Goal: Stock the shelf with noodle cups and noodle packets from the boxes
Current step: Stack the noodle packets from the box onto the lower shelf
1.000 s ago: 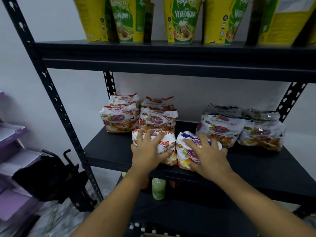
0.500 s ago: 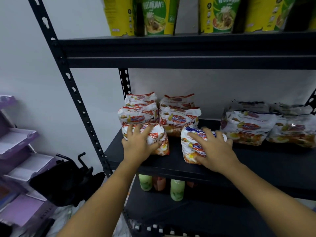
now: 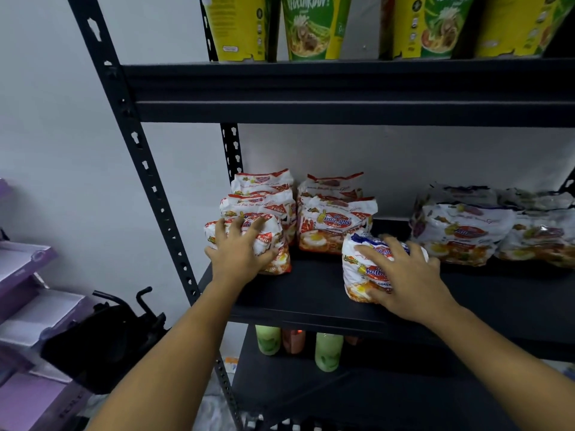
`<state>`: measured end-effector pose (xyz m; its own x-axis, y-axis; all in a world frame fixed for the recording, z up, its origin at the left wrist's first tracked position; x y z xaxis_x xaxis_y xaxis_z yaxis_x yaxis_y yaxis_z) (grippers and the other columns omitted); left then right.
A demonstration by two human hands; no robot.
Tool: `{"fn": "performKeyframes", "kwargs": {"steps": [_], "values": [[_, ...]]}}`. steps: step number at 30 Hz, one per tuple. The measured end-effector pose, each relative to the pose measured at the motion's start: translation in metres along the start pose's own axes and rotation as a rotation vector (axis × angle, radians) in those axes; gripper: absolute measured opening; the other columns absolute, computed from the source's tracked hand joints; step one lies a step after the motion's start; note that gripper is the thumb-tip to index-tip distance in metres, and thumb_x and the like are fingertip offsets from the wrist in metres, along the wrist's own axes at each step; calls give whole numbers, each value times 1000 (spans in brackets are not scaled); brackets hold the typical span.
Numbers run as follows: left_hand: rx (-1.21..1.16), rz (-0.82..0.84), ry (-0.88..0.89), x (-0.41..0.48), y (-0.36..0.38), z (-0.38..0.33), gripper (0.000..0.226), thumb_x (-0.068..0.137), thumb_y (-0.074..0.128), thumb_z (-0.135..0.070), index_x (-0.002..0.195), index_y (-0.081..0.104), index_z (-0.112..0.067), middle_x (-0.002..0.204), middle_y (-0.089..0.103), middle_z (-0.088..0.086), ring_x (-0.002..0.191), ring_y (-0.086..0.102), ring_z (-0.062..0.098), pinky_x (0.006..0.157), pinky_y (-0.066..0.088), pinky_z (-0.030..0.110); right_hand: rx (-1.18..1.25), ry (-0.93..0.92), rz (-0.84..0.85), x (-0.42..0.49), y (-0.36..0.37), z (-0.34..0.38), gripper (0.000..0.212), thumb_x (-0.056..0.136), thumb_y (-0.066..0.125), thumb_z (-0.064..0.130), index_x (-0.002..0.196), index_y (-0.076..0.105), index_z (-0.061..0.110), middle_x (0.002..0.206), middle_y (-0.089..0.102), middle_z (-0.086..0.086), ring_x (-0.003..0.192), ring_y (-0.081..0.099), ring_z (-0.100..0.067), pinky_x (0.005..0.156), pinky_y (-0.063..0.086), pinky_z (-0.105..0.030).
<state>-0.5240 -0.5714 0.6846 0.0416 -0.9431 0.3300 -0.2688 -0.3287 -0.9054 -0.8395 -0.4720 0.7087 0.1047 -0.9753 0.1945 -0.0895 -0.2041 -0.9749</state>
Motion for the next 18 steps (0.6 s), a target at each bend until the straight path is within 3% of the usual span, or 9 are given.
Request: {"fn": "performKeyframes", "kwargs": {"steps": [9, 15, 18], "values": [[64, 63, 44, 8, 1, -3, 94, 78, 45, -91, 156, 6, -55, 171, 12, 2, 156, -7, 37, 107, 20, 83, 5, 7, -14, 3, 3, -2, 89, 84, 60, 71, 150, 2, 58, 163, 10, 5, 141, 23, -31, 104, 37, -56], [196, 0, 72, 4, -1, -7, 93, 79, 25, -96, 157, -4, -55, 172, 11, 1, 157, -11, 37, 103, -10, 86, 9, 11, -28, 2, 5, -5, 88, 83, 61, 70, 150, 5, 58, 163, 13, 5, 141, 24, -30, 104, 36, -56], [292, -71, 142, -2, -3, -12, 97, 83, 19, -93, 163, -1, -42, 172, 11, 8, 158, -10, 34, 106, -13, 83, 16, 10, -36, 1, 6, -5, 89, 83, 62, 69, 150, 5, 57, 163, 14, 5, 141, 24, -31, 104, 36, -55]]}}
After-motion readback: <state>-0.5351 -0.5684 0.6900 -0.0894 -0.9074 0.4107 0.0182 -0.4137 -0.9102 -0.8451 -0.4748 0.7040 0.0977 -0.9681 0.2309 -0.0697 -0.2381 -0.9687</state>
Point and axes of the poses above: each hand's wrist, its own x-axis towards the middle knuckle, its own y-axis out of the palm, z = x × y, the point moved 5 cm from there along x, towards the middle knuckle
